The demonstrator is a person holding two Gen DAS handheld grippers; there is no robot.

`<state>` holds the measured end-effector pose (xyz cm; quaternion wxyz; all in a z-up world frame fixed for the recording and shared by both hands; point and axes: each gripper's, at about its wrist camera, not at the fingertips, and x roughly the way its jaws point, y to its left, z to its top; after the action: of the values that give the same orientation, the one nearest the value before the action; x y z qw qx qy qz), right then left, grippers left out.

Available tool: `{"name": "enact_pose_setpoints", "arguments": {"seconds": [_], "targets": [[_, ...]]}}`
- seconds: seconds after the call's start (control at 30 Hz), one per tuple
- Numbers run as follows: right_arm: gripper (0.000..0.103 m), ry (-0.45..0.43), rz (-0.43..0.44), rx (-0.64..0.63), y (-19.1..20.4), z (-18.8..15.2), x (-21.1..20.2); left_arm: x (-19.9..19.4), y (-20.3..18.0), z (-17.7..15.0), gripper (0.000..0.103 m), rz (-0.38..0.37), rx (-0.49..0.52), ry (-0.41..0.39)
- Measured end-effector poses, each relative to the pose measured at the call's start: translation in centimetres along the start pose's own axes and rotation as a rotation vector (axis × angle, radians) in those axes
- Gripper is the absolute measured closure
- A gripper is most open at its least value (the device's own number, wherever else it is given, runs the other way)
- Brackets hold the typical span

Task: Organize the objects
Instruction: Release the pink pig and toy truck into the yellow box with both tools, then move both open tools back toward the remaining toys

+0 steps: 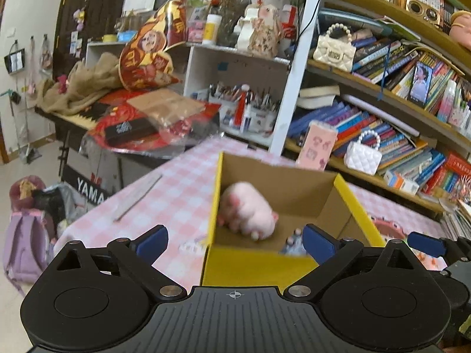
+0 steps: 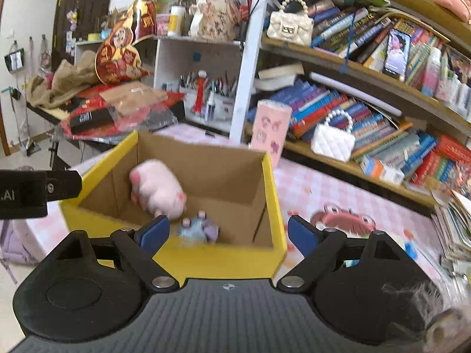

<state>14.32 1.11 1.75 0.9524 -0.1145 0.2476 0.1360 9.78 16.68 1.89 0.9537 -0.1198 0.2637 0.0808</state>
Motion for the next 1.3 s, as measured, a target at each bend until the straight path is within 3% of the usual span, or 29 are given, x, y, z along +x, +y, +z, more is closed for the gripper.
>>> {"name": "enact_pose_setpoints", "arguments": {"seconds": [0.6,0.93,1.3], "targets": [[0.014,0.163,-0.060,0.077,3.3,-8.9,-8.3,-6.6,1.6,-7.4,0.002,0.074,0.123,0.157],[0.013,0.276,-0.163,0.202,0.9,-12.3,-10.4,-7.5,-1.0,-10.1,0.002,-0.013,0.230,0.233],[0.010,0.292,-0.301,0.293,-3.2,-14.0,-12.7,-6.7,-5.7,-11.1,0.002,-0.130,0.335,0.268]]}}
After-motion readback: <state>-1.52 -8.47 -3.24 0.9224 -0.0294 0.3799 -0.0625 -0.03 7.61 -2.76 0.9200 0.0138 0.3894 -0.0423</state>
